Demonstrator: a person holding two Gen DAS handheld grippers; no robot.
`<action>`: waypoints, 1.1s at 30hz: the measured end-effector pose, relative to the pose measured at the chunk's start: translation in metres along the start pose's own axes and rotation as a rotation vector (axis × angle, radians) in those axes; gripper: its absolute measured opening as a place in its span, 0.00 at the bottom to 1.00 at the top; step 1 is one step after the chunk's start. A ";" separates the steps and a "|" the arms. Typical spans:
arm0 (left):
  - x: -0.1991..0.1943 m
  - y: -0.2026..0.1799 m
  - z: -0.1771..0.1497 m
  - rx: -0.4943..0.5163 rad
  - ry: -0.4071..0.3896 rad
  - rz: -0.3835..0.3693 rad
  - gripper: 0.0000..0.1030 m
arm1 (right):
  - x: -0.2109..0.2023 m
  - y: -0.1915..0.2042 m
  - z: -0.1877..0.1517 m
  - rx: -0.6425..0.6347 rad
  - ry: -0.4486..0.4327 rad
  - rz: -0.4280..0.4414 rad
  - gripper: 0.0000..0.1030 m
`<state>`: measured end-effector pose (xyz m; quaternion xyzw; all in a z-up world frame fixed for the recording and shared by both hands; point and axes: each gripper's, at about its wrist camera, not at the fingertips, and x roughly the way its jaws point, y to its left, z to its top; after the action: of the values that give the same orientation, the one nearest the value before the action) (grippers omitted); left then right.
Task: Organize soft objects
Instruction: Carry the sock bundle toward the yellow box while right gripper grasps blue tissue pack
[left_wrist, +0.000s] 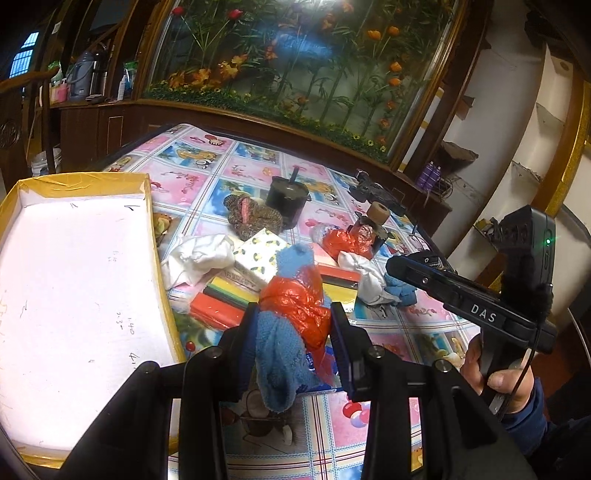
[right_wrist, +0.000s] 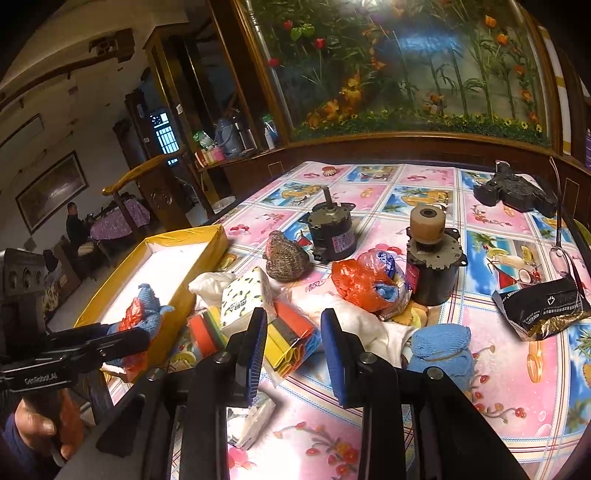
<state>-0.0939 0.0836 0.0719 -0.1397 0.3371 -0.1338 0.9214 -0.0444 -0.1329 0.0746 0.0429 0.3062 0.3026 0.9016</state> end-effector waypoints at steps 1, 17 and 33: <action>0.000 0.000 0.000 -0.001 -0.002 0.003 0.35 | 0.000 0.001 0.000 -0.005 0.000 0.003 0.31; -0.010 0.018 0.004 -0.034 -0.021 0.013 0.35 | 0.033 0.073 -0.040 -0.376 0.190 0.058 0.88; -0.016 0.029 0.004 -0.055 -0.049 0.003 0.35 | 0.037 0.061 -0.036 -0.300 0.167 0.115 0.58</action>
<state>-0.0989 0.1165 0.0746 -0.1675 0.3181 -0.1195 0.9254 -0.0736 -0.0660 0.0420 -0.1000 0.3283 0.3984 0.8506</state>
